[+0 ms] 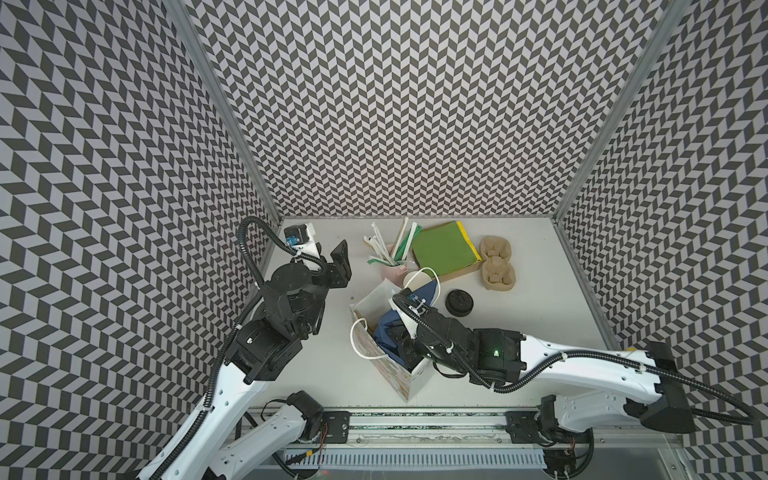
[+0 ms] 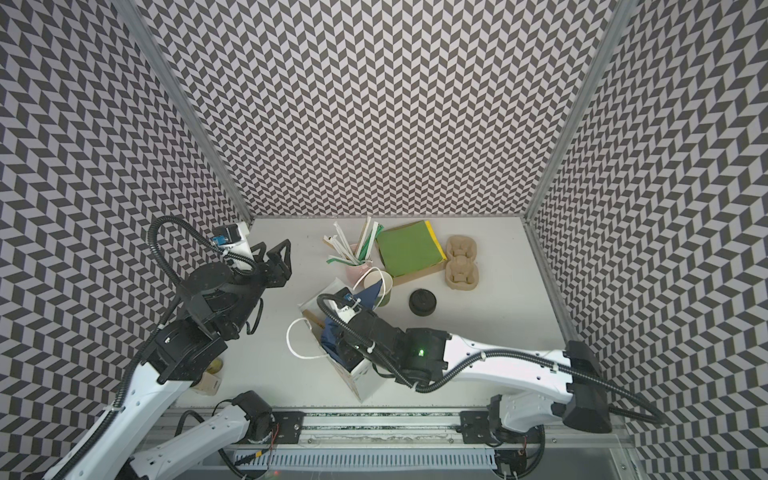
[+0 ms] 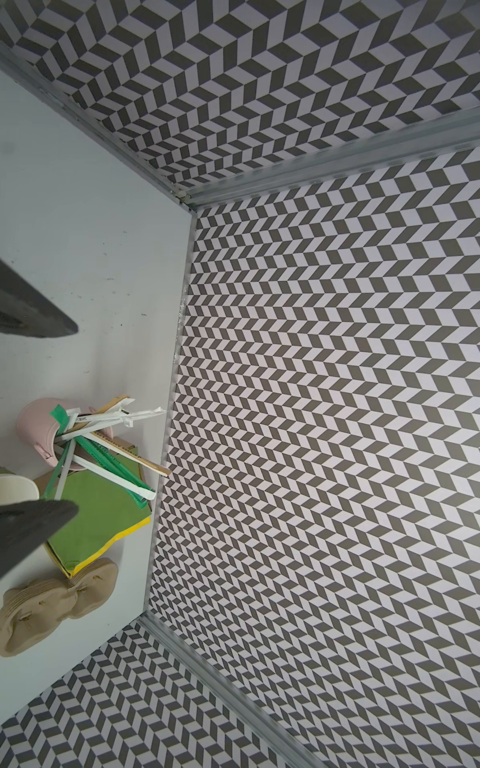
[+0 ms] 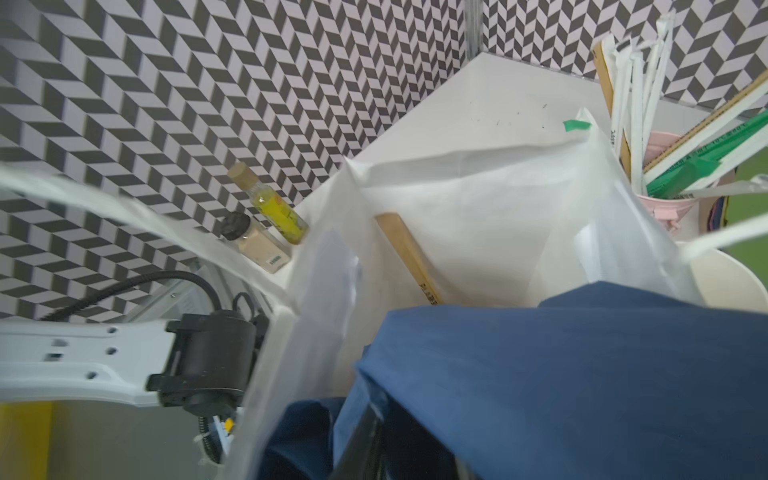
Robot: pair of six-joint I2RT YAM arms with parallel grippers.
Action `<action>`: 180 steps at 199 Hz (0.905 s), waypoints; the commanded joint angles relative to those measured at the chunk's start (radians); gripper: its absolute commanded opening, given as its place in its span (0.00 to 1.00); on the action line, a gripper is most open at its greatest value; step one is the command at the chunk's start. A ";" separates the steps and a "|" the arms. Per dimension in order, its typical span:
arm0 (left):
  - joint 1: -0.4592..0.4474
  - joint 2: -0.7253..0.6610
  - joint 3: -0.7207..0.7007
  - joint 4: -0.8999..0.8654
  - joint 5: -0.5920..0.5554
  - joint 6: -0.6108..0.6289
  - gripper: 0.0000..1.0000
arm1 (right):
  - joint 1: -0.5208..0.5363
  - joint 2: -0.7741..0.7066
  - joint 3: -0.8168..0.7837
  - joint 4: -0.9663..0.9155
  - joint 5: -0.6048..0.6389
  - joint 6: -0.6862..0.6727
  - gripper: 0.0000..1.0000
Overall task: Pack a coffee takeout order
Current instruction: Place the napkin in the takeout bag, then press the napkin into the takeout bag.
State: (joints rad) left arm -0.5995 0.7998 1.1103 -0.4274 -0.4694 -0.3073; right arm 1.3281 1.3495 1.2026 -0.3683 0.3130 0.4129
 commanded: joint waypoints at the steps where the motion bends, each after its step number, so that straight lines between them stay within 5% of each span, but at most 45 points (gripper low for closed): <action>1: 0.006 -0.026 -0.006 0.018 -0.009 -0.006 0.63 | 0.017 -0.035 0.084 -0.021 -0.028 0.007 0.36; 30: 0.006 -0.024 -0.004 0.019 -0.010 -0.004 0.63 | 0.043 -0.068 0.133 -0.052 0.017 -0.039 0.54; 61: 0.006 -0.025 -0.007 0.021 -0.015 -0.005 0.63 | 0.045 -0.129 0.144 -0.024 -0.038 -0.036 0.58; 89: 0.006 -0.028 -0.007 0.024 -0.019 -0.003 0.63 | 0.044 -0.090 0.139 -0.002 -0.045 -0.051 0.57; 128: 0.006 -0.036 -0.020 0.022 -0.024 -0.006 0.63 | 0.003 0.074 0.209 -0.158 0.206 0.035 0.55; 180: 0.006 -0.047 -0.035 0.021 -0.025 -0.008 0.63 | -0.133 0.113 0.145 -0.142 0.055 0.092 0.48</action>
State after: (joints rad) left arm -0.5995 0.7647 1.0832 -0.4198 -0.4778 -0.3077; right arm 1.2236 1.4574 1.3548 -0.5240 0.4152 0.4644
